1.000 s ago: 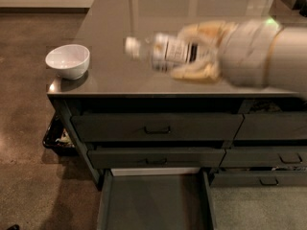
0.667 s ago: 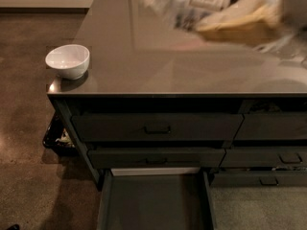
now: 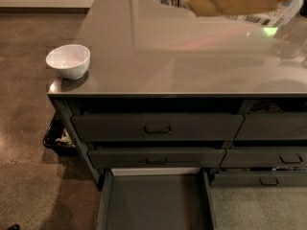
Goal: Pick blue plastic bottle from bottom drawer and place on counter
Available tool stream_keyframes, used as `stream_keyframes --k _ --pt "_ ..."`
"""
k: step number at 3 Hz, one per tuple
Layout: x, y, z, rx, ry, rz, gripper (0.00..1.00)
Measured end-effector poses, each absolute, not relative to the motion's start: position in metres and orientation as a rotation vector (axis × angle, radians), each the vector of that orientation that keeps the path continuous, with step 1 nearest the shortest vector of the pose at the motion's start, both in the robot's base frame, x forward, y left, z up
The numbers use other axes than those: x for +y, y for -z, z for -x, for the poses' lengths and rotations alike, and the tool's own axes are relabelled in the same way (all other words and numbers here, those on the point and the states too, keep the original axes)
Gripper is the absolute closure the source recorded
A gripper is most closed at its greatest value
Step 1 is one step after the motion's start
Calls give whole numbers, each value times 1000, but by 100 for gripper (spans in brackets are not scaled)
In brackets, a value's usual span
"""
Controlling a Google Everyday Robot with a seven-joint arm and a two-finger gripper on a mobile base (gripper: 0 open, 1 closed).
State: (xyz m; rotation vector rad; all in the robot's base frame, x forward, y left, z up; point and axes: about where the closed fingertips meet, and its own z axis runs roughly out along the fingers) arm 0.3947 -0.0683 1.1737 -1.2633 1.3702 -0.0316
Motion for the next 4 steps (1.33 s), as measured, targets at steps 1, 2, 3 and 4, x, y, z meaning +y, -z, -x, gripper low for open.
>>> stream_keyframes --k 1,2,3,4 --pt "-68 -1174 -395 1370 33 1264 100" --pt "-66 -1171 -421 1348 75 1269 100" --pt "-111 -1159 -484 1375 161 1190 100" --pt "-140 -1132 -539 1447 185 1180 100"
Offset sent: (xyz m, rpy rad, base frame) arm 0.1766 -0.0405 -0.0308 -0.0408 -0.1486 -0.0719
